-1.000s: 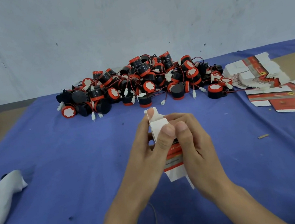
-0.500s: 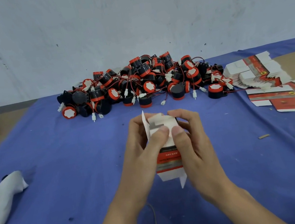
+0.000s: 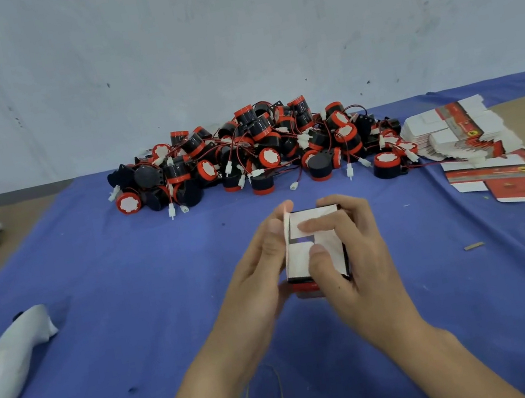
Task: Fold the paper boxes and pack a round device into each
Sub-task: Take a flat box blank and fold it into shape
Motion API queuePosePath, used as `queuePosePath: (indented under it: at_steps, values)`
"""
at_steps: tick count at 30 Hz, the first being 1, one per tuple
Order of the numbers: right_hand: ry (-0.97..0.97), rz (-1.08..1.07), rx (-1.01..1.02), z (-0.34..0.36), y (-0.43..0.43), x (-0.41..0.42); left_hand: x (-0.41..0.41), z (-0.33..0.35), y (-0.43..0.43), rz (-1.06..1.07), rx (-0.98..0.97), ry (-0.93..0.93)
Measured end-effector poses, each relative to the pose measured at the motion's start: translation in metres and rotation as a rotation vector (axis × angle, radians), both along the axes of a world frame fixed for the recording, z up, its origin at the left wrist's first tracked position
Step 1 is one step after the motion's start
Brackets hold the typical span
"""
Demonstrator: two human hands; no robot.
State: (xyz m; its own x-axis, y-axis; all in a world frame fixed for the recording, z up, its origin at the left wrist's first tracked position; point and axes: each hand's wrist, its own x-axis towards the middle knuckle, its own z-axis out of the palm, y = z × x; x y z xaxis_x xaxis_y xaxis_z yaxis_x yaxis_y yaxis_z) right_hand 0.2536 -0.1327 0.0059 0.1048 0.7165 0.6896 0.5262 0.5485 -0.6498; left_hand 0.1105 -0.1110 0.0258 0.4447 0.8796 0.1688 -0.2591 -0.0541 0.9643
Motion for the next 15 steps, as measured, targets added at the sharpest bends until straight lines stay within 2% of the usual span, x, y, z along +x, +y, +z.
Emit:
queuePosePath:
  at_steps: [6, 9, 15]
  values:
    - [-0.024, 0.000, 0.008, -0.0029, -0.0032, 0.0031, -0.0020, 0.0026, -0.0019, -0.066, -0.166, -0.108]
    - [-0.133, -0.010, 0.045, -0.0033, -0.0036, 0.0036, -0.0002, -0.0022, -0.0028, -0.042, -0.121, -0.010]
    - [-0.258, -0.040, 0.138, -0.0040, -0.0035, 0.0050, -0.0014, -0.0038, -0.0003, -0.028, -0.059, 0.038]
